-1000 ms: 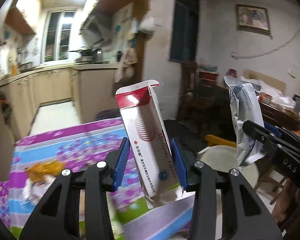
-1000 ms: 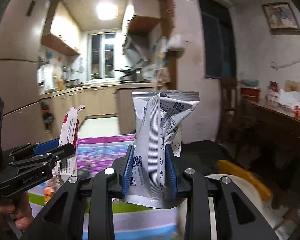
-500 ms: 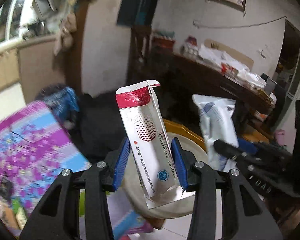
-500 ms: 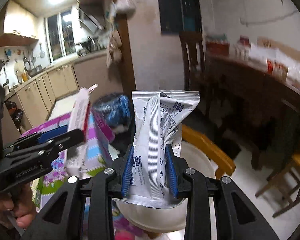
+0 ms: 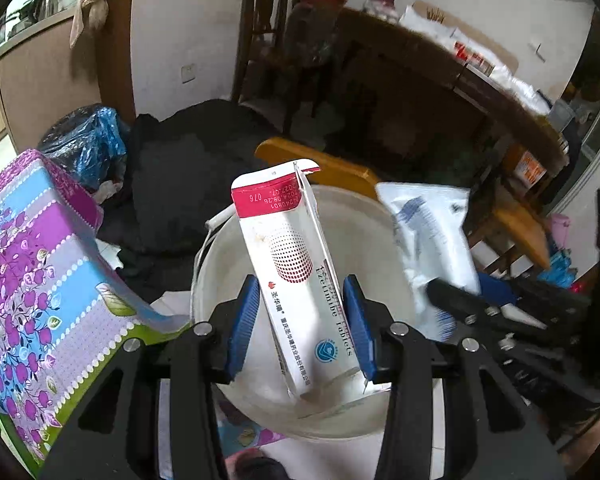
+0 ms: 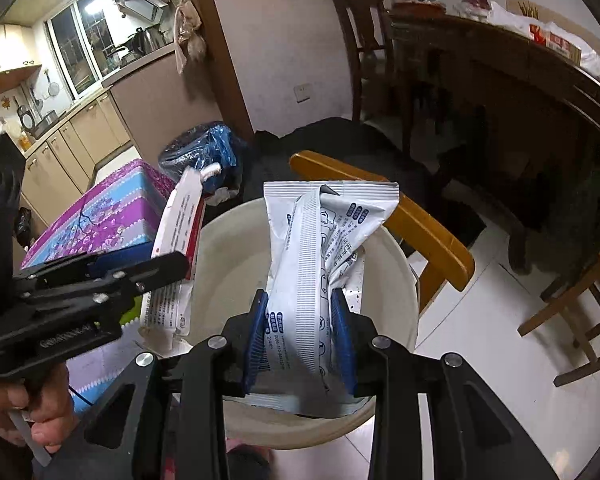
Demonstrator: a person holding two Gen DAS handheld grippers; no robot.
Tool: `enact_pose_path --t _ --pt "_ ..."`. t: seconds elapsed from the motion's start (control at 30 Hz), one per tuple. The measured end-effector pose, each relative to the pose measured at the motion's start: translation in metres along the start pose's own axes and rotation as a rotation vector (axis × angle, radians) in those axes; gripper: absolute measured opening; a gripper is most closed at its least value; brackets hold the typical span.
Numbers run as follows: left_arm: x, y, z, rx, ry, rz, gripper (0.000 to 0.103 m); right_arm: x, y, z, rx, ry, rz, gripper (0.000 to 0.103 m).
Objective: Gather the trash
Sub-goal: 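Carry the box and sachet with both tools over the white bucket, then open both tools to drop the box and sachet into the bucket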
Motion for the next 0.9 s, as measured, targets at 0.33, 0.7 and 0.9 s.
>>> enact_pose_path --t 0.33,0.7,0.9 --pt "0.002 -0.001 0.006 0.020 0.018 -0.006 0.044 0.009 -0.022 -0.014 0.003 0.002 0.000 0.034" --pt "-0.001 0.000 0.011 0.037 0.039 0.002 0.049 0.004 -0.026 -0.015 -0.008 0.014 0.016 0.044" --pt "0.000 0.000 0.010 0.034 0.045 -0.001 0.049 0.002 -0.027 -0.015 -0.009 0.012 0.021 0.045"
Point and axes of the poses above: each gripper's, at about its wrist camera, not at the fingertips, and z roughly the way its jaws point, x to its left, y to its top, the point moved 1 cm from there along z, roughly the way its jaws point, and after that the axes turned 12 degrees about z, right-handed, at the moved point
